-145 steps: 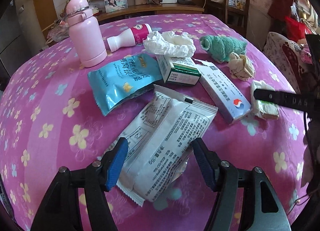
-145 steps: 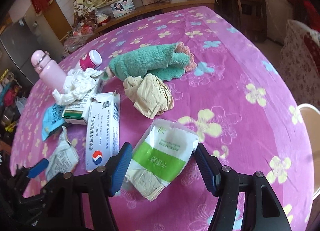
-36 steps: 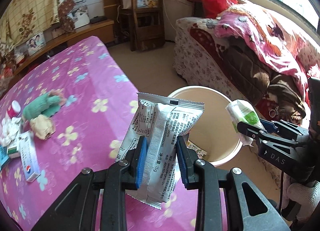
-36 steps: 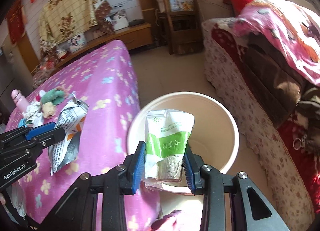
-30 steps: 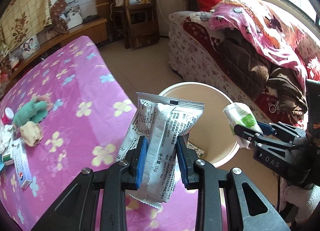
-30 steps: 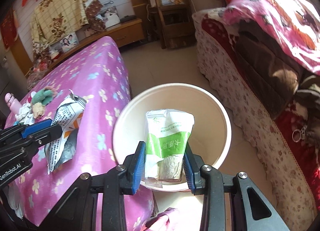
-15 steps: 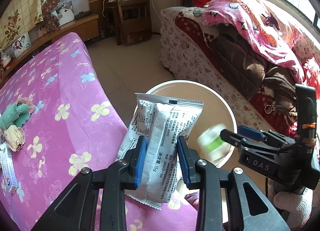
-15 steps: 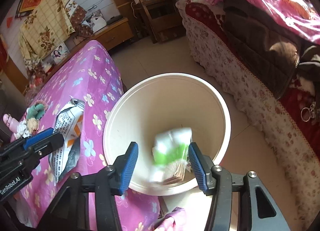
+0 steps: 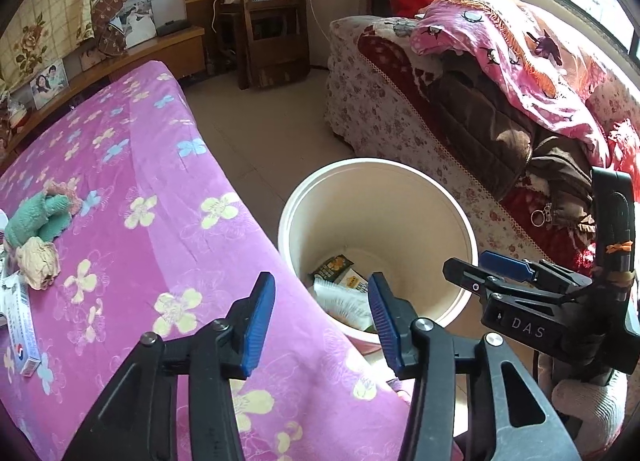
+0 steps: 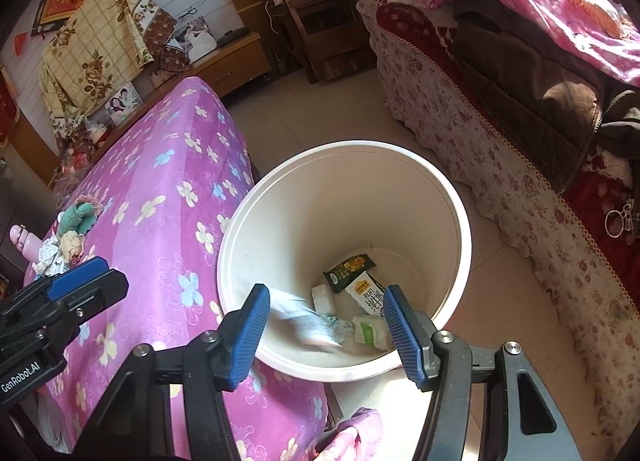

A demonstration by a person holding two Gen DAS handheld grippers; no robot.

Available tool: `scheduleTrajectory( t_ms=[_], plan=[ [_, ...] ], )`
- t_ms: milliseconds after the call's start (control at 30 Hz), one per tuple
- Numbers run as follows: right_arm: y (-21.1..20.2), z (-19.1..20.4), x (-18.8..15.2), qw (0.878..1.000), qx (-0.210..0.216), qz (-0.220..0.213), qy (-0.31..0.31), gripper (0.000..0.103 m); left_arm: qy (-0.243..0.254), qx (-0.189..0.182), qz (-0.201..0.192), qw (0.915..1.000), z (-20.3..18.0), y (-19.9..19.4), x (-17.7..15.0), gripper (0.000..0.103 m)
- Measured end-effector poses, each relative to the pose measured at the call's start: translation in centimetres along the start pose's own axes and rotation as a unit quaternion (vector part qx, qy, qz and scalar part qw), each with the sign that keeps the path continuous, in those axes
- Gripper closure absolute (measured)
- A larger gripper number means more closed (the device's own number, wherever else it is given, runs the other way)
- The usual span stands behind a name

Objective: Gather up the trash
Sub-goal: 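Move both open grippers back over the table trash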

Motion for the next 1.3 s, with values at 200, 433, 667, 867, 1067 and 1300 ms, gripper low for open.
scheduleTrajectory(
  t_ms=[200,433,667,867,1067,1300],
  plan=[
    [-0.6,1.7,-0.2,1.0,0.006,-0.001,-0.019,0.04,-0.01,0.022,0.001,0.9997,1.6,-1.1,-0.8,0.054],
    [-1.1,5.0,-0.6,0.999,0.022,-0.001,-0.043,0.04,-0.039,0.048,-0.002,0.9981,5.0,-2.8,-2.6,0.054],
    [-1.8,9.3,-1.1,0.997,0.043,-0.004,-0.071,0.04,-0.068,0.081,-0.012,0.9943,9.1,-5.3,-4.8,0.054],
    [-2.4,13.3,-1.5,0.993,0.059,-0.007,-0.097,0.04,-0.095,0.101,-0.019,0.9901,12.4,-7.5,-6.5,0.054],
    [-2.6,17.5,-2.5,0.99,0.077,-0.006,-0.117,0.039,-0.11,0.124,-0.033,0.9856,15.3,-10.0,-8.1,0.054],
    [-2.7,22.5,-4.0,0.984,0.096,0.003,-0.149,0.039,-0.135,0.152,-0.045,0.9782,19.1,-12.8,-10.0,0.053]
  ],
)
Point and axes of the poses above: each gripper's, at about its wrist camera, not at the fingertips, and y roughly the way its jaws point, z to its left, x to its top, the point moved 4 cm from there along y, roughly the way its jaws point, and after that the axes turned 6 degrees about -z, right-handed, at the moved point
